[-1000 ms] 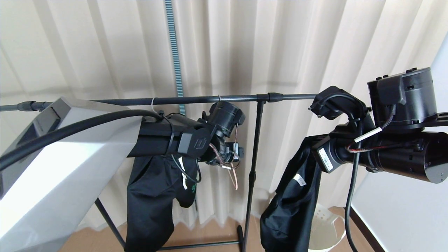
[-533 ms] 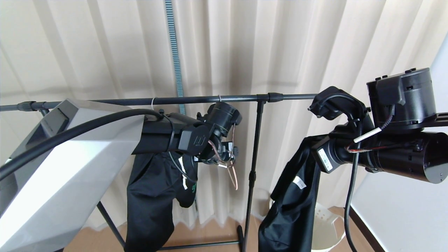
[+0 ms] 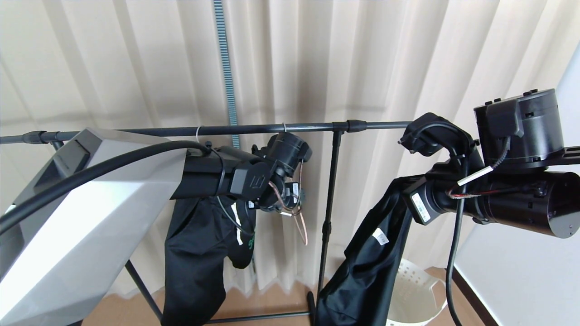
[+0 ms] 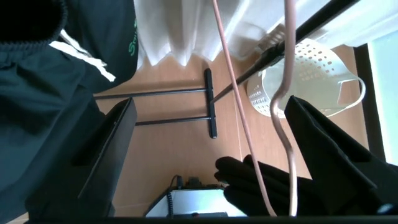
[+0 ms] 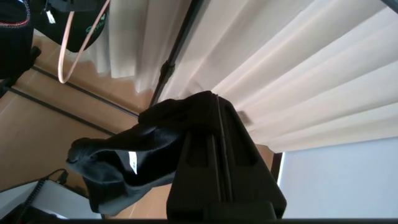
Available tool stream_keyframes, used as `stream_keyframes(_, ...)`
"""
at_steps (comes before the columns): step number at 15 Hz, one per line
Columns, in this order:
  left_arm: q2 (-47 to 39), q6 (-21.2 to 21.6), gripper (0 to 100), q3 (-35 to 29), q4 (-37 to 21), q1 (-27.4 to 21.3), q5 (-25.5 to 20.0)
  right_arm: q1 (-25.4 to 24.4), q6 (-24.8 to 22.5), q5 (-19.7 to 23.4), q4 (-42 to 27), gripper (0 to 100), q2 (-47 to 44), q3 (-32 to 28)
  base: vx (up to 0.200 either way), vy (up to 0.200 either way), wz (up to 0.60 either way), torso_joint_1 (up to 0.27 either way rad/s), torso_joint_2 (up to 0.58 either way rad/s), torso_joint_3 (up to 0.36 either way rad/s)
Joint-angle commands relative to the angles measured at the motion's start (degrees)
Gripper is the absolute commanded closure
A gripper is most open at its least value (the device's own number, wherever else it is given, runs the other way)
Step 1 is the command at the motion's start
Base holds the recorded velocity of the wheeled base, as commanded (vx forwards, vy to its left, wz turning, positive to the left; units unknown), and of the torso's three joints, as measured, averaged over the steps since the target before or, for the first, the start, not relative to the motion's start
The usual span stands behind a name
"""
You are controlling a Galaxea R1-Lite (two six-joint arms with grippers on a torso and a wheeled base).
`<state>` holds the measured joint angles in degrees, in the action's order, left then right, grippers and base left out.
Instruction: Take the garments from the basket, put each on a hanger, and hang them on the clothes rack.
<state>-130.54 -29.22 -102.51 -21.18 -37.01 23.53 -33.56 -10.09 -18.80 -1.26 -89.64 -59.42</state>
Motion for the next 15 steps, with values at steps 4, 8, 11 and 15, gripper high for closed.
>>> stream_keyframes(4,0.02,-1.54,0,0.21,-0.01,0.10,0.55,-0.01,-0.01,-0.01,0.03,100,-0.10,-0.09,0.000,0.000,0.00,0.000,0.00,0.000)
stream_keyframes(8,-0.86,0.83,0,-0.15,0.17,-0.43,0.20,-0.01,-0.01,-0.01,0.03,100,-0.10,-0.09,0.000,0.000,0.00,0.000,0.00,0.000)
stream_keyframes(11,-0.86,3.64,0,-0.15,0.52,-0.43,-0.24,-0.01,-0.01,-0.01,0.03,100,-0.10,-0.09,0.000,0.000,0.00,0.000,0.00,0.000)
stream_keyframes(15,-1.30,7.78,0,-0.41,2.81,-0.43,-1.38,-0.01,-0.01,-0.01,0.03,100,-0.01,-0.09,0.000,0.000,0.00,0.000,0.00,0.000)
